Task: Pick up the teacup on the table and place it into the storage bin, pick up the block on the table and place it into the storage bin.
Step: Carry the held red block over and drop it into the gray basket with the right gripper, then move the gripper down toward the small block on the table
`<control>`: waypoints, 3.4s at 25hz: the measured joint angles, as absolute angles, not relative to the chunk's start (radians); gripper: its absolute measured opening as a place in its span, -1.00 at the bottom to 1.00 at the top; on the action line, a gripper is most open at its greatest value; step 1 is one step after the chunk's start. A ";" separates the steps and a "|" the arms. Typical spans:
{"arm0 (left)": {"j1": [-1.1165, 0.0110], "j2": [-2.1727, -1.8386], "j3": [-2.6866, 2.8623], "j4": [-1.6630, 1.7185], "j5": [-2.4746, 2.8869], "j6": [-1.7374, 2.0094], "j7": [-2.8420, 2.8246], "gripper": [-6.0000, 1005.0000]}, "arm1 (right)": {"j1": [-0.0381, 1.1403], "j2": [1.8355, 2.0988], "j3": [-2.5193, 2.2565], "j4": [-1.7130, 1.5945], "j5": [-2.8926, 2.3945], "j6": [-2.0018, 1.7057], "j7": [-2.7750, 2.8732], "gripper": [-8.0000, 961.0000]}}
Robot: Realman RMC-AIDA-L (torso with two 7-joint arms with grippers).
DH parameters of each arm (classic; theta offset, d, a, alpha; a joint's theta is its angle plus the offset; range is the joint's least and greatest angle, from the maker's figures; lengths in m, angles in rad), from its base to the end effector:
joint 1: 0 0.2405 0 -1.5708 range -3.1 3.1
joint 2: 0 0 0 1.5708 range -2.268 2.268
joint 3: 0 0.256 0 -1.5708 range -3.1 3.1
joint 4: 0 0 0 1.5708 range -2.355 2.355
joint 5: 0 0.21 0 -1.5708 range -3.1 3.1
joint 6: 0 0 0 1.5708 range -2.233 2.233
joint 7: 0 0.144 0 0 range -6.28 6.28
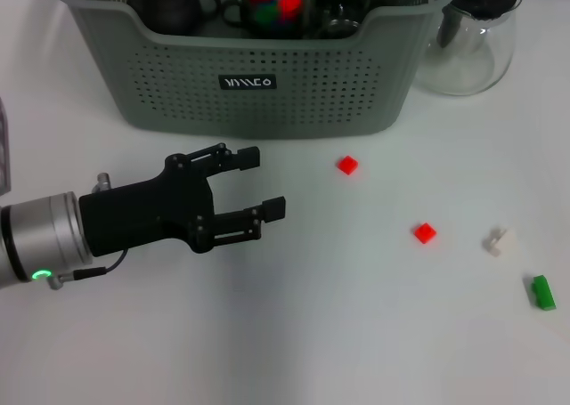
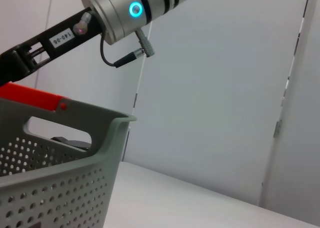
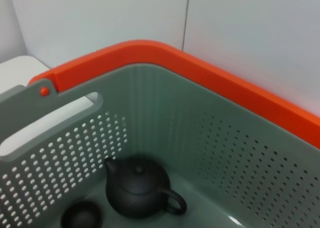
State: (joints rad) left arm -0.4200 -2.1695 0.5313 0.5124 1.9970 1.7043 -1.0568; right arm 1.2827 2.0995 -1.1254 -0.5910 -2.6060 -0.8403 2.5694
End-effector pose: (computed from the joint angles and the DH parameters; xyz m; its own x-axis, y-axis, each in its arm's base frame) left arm -0.2708 0.2670 -0.0382 0.6947 0.2374 0.6790 0.4134 -0.9043 -0.1068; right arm 0.0326 0.4914 -0.0505 0.8600 -0.4791 -0.1754 -0.4889 -0.6756 -0.5519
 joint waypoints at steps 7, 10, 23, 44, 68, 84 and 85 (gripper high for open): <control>-0.417 -2.169 0.529 0.512 1.997 1.704 -1.057 0.56 | 1.193 2.096 -1.118 -0.746 -2.507 -0.886 2.535 0.24; -0.418 -2.168 0.528 0.513 1.996 1.709 -1.057 0.56 | 1.049 2.098 -1.121 -0.958 -2.310 -0.982 2.429 0.38; -0.407 -2.164 0.526 0.528 2.014 1.714 -1.046 0.56 | 0.605 2.035 -1.103 -1.282 -1.864 -1.673 1.961 0.54; -0.418 -2.164 0.526 0.522 2.014 1.697 -1.045 0.56 | 0.376 2.093 -0.886 -1.308 -2.137 -1.869 1.784 0.44; -0.422 -2.164 0.526 0.519 2.006 1.685 -1.045 0.56 | 0.480 2.100 -0.874 -1.370 -2.635 -1.877 2.015 0.21; -0.421 -2.164 0.526 0.515 2.005 1.678 -1.045 0.56 | 0.487 2.103 -1.118 -1.239 -2.629 -1.645 2.122 0.22; -0.421 -2.164 0.526 0.514 2.005 1.676 -1.045 0.56 | 0.487 2.103 -1.121 -1.239 -2.630 -1.644 2.128 0.22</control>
